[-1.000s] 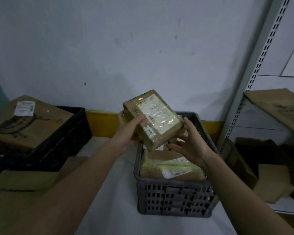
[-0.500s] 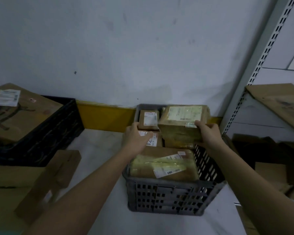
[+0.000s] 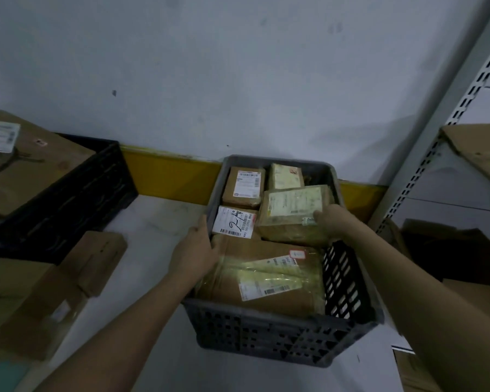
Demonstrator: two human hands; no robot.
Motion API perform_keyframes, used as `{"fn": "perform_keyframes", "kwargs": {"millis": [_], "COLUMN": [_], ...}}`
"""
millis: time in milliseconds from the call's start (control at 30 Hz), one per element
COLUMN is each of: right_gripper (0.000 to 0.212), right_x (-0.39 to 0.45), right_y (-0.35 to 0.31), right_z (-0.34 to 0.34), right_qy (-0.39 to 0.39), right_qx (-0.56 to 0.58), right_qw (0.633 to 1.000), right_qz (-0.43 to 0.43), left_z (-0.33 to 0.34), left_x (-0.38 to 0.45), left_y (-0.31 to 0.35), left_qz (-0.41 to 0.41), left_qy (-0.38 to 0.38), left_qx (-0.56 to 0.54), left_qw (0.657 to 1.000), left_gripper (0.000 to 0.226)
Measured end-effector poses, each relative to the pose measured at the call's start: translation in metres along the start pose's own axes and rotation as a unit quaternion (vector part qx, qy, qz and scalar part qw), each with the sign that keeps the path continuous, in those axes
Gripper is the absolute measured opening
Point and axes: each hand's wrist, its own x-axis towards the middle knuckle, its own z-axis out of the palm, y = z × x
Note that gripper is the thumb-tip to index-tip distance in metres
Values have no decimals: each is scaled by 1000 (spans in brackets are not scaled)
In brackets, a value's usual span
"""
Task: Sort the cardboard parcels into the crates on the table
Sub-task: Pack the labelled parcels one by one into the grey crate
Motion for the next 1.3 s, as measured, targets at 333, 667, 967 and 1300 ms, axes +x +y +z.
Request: {"fn": "perform_keyframes", "kwargs": {"millis": [333, 667, 967, 1300], "right_gripper": [47, 23, 41, 59], "right_x": [-11, -17, -55, -23], "right_y": [-6, -86, -233, -299], "right_z": [34, -4, 115, 313], "right_qy": [88, 75, -103, -294], "right_qx": [-385, -496, -115, -53], "right_qw": [919, 859, 897, 931], "right_qz": [-1, -97, -414, -212], "left_z": [1, -13, -87, -108], "left_x": [-2, 1, 19, 75], "left_y": [1, -5, -126, -277], "left_qz": [2, -80, -181, -234], "left_qy": [6, -10, 61, -9], "left_qx": [-22, -200, -127, -71], "left_qw": [1000, 976, 974, 970], "left_gripper": [68, 61, 63, 71]}}
